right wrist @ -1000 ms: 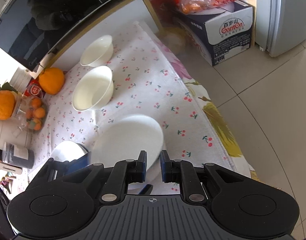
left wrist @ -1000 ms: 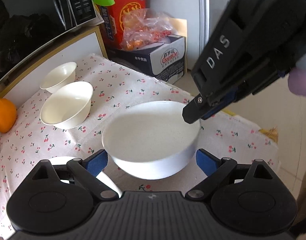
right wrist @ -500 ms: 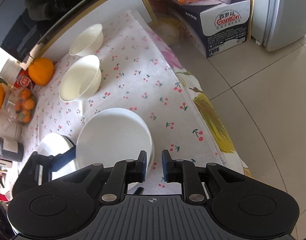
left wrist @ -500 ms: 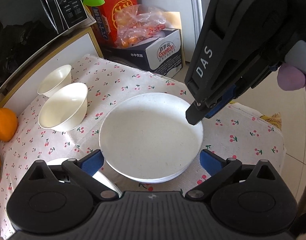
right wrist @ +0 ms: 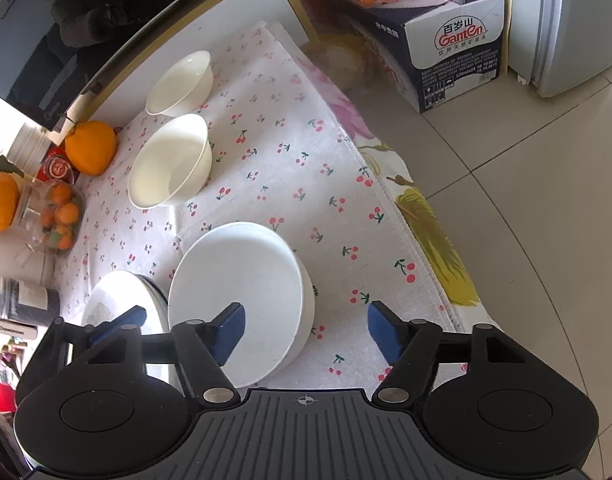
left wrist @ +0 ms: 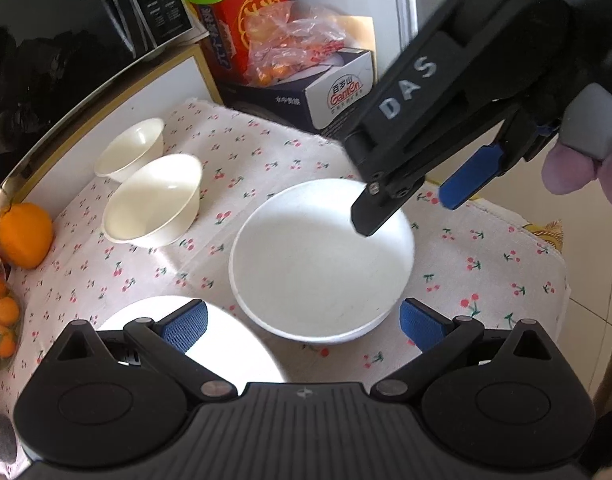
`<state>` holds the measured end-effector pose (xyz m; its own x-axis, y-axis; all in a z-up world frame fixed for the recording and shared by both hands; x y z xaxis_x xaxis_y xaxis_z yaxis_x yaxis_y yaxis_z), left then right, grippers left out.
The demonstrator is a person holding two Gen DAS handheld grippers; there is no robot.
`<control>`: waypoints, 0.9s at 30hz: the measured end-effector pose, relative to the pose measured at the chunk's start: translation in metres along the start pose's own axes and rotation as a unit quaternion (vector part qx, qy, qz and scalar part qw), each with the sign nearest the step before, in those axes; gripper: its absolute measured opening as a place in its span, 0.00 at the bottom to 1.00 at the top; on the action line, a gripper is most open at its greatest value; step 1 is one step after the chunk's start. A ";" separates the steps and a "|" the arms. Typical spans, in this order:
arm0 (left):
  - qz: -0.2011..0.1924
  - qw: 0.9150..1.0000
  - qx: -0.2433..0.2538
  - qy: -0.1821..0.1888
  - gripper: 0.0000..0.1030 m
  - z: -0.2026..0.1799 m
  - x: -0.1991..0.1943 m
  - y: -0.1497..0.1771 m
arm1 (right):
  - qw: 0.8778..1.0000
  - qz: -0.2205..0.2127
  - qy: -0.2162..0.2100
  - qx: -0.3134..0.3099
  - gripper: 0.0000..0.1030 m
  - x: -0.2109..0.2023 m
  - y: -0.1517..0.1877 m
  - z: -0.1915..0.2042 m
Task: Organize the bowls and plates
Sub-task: 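Move the right gripper to the larger cream bowl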
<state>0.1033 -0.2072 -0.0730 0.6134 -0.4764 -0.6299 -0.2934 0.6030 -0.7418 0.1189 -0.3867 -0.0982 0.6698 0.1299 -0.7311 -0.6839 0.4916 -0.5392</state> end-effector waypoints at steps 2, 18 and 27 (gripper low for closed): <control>0.001 1.000 -0.013 0.004 1.00 0.007 -0.003 0.001 | 1.000 -0.003 -0.002 0.000 0.71 -0.001 -0.001 0.001; -0.032 0.995 -0.088 -0.040 1.00 0.075 -0.018 -0.007 | 0.999 -0.046 -0.010 0.017 0.82 -0.005 -0.021 0.025; -0.036 0.990 -0.119 -0.070 1.00 0.132 -0.003 -0.003 | 0.994 -0.092 -0.012 0.054 0.84 0.012 -0.051 0.050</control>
<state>0.1994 -0.1234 -0.0388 0.7296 -0.4100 -0.5474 -0.3996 0.3940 -0.8277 0.1761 -0.3665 -0.0587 0.7886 0.0496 -0.6129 -0.5146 0.5988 -0.6137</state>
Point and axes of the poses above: each gripper's, at about its wrist camera, not at the fingertips, and x roughly the way its jaws point, z to its left, y to its underside, the point moved 5 cm from there along x, roughly the way its jaws point, and after that the axes turned 13 degrees about -z, right-handed, at the moved point
